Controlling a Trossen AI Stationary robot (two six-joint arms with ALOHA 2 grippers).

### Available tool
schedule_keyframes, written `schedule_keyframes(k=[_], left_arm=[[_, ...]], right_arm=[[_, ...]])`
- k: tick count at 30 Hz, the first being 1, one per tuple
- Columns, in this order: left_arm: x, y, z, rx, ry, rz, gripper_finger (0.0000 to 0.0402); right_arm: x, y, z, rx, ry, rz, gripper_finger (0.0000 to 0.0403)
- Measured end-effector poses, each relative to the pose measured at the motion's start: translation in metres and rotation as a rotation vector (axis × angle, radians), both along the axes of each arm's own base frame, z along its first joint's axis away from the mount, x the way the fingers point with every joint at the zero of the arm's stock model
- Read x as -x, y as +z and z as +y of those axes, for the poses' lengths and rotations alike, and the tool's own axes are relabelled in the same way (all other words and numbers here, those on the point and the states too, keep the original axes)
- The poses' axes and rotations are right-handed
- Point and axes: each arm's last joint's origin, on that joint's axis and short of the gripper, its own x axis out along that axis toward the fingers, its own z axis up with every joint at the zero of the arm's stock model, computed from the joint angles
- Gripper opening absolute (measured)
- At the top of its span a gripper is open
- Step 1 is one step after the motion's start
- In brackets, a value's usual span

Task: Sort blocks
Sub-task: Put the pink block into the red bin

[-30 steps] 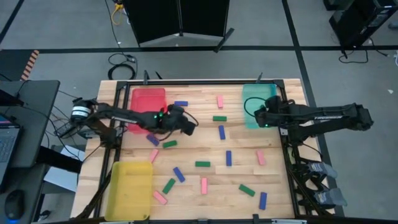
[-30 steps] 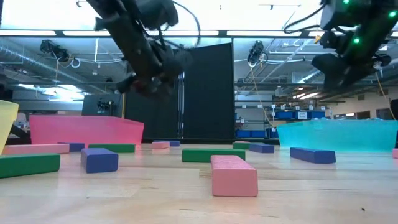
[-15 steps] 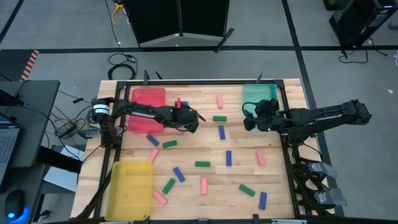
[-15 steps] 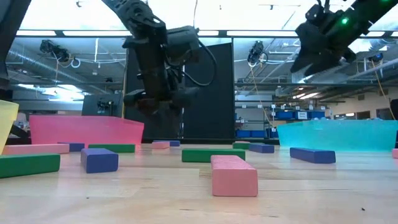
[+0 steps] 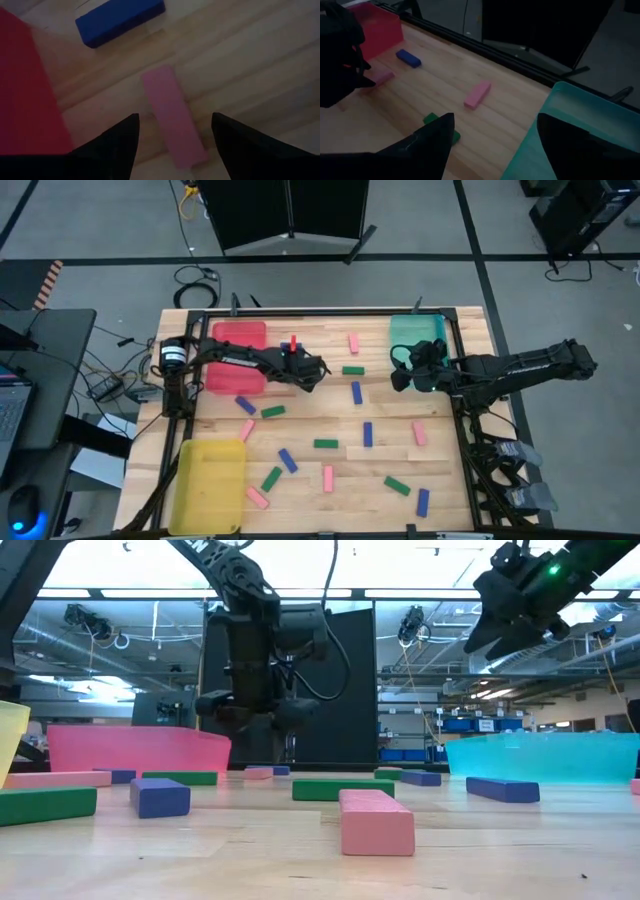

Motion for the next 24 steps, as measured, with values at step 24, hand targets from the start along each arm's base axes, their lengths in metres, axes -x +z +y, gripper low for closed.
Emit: schedule_keyframes(k=[24], left_arm=[[-0.002,-0.017,0.006,0.083,-0.034,0.013,0.0257]], right_arm=[[0.0,0.0,0.0,0.008,0.009,0.014,0.0291]])
